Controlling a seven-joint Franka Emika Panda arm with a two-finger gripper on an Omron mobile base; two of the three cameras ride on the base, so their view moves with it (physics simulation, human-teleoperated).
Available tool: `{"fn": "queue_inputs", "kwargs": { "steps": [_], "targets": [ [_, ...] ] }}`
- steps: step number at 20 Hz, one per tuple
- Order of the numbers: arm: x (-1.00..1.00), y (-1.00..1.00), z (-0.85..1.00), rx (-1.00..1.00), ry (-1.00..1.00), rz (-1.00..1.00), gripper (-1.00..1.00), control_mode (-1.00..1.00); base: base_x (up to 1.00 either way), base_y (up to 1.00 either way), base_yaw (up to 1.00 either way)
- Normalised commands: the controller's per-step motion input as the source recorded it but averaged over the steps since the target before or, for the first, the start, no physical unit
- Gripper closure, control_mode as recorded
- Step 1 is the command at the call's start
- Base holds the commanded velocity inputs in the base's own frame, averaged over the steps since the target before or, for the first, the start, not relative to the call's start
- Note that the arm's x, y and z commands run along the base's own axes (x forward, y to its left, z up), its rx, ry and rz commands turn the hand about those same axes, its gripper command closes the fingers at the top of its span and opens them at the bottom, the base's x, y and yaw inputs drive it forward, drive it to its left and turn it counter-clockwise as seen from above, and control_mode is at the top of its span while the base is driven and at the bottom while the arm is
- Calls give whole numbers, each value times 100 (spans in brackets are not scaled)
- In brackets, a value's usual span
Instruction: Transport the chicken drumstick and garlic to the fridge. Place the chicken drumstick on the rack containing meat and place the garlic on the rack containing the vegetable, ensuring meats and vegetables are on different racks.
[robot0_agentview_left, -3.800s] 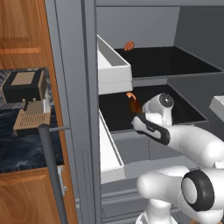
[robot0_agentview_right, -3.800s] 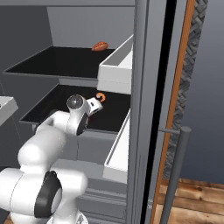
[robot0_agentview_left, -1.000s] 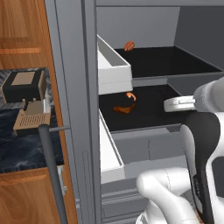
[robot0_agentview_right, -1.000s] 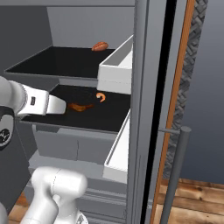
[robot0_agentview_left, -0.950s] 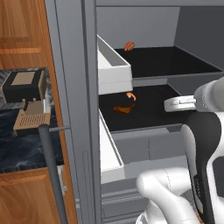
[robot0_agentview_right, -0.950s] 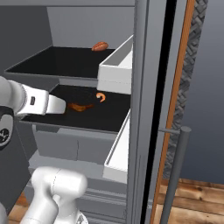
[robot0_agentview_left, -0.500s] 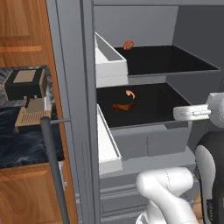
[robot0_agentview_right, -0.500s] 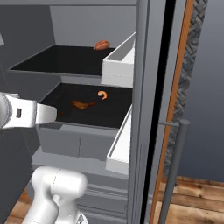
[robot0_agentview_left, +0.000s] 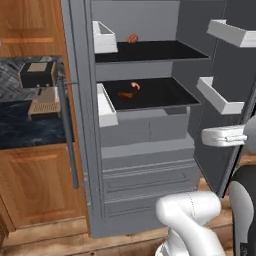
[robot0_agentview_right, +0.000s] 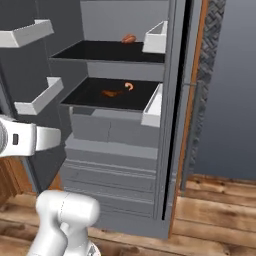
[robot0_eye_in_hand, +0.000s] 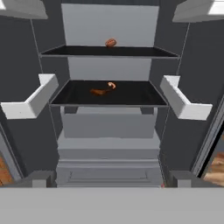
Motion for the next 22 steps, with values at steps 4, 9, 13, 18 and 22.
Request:
{"fn": "queue_inputs", "kwargs": {
  "steps": [4,9,13,18,22],
  "targets": [
    [0,0,0,0,0,0,-100,100,-100,-34,-14],
    [0,0,0,0,0,0,-100,100,-44,-95,-49],
    [0,0,0,0,0,0,-100,100,0,-12,-98],
    [0,0,0,0,0,0,-100,100,0,0,-100],
    [0,0,0,0,0,0,-100,100,0,0,-100]
  ]
}}
